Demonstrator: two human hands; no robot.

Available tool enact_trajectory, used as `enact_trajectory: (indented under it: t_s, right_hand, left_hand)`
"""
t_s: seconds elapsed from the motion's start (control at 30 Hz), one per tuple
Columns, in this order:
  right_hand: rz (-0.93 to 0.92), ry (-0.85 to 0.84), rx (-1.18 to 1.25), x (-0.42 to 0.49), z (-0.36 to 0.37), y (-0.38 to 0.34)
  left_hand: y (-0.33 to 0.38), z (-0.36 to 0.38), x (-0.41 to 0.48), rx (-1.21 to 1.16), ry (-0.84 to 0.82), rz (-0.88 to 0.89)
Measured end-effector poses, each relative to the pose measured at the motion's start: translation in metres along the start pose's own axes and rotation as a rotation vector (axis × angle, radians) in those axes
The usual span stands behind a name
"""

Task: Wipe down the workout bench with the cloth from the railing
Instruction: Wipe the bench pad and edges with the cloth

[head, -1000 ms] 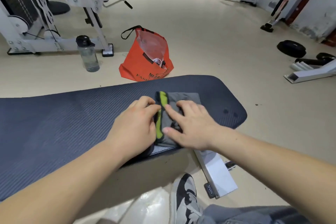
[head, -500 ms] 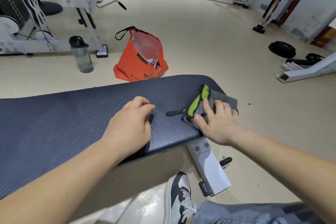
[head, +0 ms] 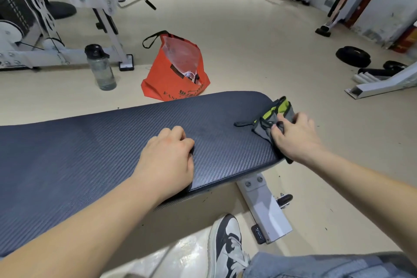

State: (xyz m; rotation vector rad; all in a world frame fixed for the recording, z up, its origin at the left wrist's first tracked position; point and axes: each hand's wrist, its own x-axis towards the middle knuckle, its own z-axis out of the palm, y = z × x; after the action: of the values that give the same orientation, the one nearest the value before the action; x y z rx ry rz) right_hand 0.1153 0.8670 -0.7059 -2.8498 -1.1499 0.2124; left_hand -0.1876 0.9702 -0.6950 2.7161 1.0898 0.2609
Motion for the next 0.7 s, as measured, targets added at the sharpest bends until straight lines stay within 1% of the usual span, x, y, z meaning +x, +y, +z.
enact_trajectory:
  t_s: [0.1,0.2,0.27,0.33,0.4,0.53,0.6,0.7]
  right_hand:
    - [-0.141,0.037,-0.129,-0.034,0.002,-0.034]
    - [-0.401,0.038,-0.153,-0.071,0.011,-0.071]
    - [-0.542,0.015,-0.158,-0.075,0.014,-0.087]
    - [-0.595,-0.026,-0.194,-0.057,0.009,-0.09]
    - [-0.546,-0.026,-0.186,-0.026,0.007,-0.084]
    - [-0.269,-0.013,-0.09,0.04,0.002,-0.052]
    - [-0.131,-0.035,-0.035,0.054,0.002,-0.042]
    - [-0.027,-0.026,-0.031,0.058,0.005,-0.052]
  left_hand:
    - [0.0,-0.002,0.004,0.014,-0.031,-0.03]
    - [-0.002,-0.003,0.008,-0.024,-0.049,-0.042]
    - [-0.005,-0.004,0.01,-0.048,-0.054,-0.05]
    - [-0.009,-0.004,0.014,-0.067,-0.055,-0.056]
    - [-0.014,-0.004,0.017,-0.091,-0.045,-0.063]
    - [-0.024,-0.005,0.023,-0.149,-0.03,-0.09]
    - [-0.028,-0.005,0.024,-0.161,-0.021,-0.094]
    - [-0.035,-0.008,0.024,-0.174,-0.006,-0.109]
